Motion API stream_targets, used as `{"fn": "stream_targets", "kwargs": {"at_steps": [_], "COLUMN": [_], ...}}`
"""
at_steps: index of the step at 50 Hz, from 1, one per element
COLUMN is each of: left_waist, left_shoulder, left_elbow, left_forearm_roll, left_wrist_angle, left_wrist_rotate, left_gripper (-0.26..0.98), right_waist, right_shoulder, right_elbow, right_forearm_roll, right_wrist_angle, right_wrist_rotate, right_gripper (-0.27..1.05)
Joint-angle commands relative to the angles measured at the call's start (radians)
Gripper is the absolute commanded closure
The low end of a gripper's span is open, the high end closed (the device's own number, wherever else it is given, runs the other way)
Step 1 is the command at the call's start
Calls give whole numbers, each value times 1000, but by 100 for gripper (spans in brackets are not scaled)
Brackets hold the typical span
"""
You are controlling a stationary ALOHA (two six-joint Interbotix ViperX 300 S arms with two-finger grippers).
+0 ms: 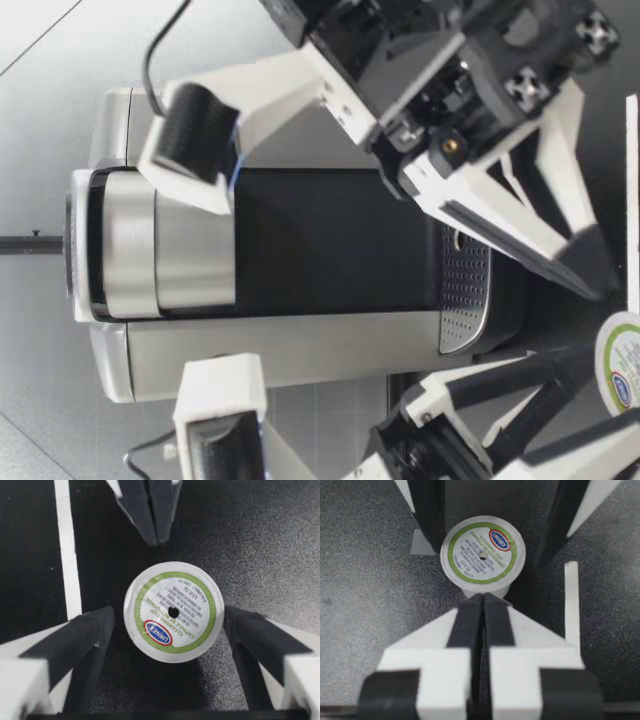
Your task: Place the coffee capsule inside the capsule container, then place the cup onto the center of the cup tray, then push the 'Hot Water' and 'Travel Mug' buttons.
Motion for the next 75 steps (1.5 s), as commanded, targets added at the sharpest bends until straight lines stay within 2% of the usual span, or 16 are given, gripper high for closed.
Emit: {"fn": "stream_targets", "kwargs": {"at_steps": [1,30,46,55,65,75], "left_waist": [5,5,5,5,5,5], "left_shoulder": [-9,-2,2,0,-17,-26], "left_elbow": [-20,-34,-38,-44,-37,-21], "left_forearm_roll": [2,2,2,2,2,2], "left_wrist_angle": [-8,-3,12,12,9,6], "left_wrist_rotate": [2,2,0,-2,-2,-9], "left_gripper": [-7,-6,14,19,19,19], "right_waist": [8,8,8,8,5,-15], "right_shoulder": [-6,18,20,17,-31,-156], "right_elbow": [-29,-46,-49,-49,-37,29], "right_forearm_roll": [-3,-5,-5,-5,-5,14], "right_wrist_angle": [-8,-2,-2,3,6,-41], "right_wrist_rotate": [-2,-6,-6,-6,3,17], "right_gripper": [65,65,65,66,66,66]}}
